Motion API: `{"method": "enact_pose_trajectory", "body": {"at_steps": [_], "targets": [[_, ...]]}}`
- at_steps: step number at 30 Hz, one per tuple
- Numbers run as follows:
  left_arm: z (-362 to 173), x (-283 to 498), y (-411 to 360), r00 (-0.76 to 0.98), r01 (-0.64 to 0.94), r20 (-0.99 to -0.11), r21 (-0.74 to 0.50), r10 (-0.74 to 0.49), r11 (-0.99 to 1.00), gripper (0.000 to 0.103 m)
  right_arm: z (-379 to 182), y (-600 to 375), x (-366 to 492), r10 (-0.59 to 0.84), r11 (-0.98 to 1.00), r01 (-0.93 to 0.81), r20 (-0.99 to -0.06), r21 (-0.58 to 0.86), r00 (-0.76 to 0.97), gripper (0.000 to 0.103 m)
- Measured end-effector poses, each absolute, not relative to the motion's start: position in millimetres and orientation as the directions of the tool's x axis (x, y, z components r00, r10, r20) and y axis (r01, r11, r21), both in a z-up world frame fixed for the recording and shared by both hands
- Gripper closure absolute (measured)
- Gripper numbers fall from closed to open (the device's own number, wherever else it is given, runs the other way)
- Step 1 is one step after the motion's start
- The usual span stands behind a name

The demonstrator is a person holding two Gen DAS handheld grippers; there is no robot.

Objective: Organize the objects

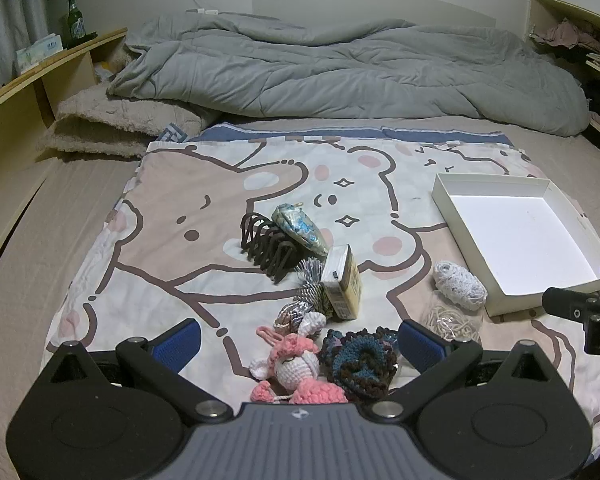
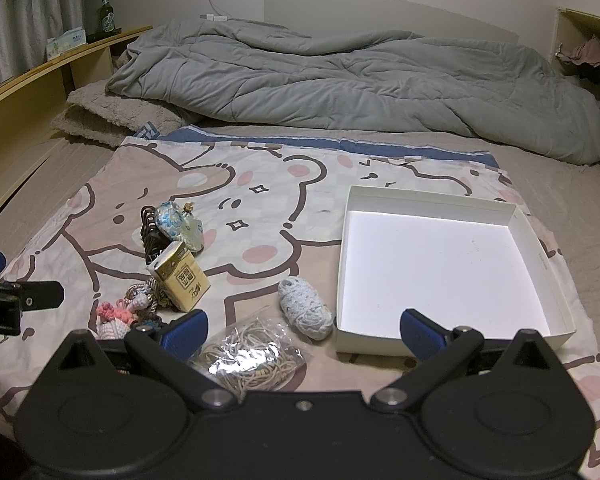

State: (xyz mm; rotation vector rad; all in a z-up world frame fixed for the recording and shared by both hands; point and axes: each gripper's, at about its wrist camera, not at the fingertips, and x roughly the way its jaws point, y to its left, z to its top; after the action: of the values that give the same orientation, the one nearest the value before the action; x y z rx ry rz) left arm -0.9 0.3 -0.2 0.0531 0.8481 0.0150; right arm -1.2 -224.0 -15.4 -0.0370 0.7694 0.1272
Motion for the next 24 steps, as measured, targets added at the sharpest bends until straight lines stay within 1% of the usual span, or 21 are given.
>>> {"method": "enact_pose_trajectory", "body": {"at_steps": [24], "targets": [[-1.8,-0.9,2.1,0.655,0.015,-0.755,0.040,0.020,0.999,0.000,-21.2,-221.8,-3.4,0.100,0.992,-0.129,-0.701,0.012,0.707,0.000]]}}
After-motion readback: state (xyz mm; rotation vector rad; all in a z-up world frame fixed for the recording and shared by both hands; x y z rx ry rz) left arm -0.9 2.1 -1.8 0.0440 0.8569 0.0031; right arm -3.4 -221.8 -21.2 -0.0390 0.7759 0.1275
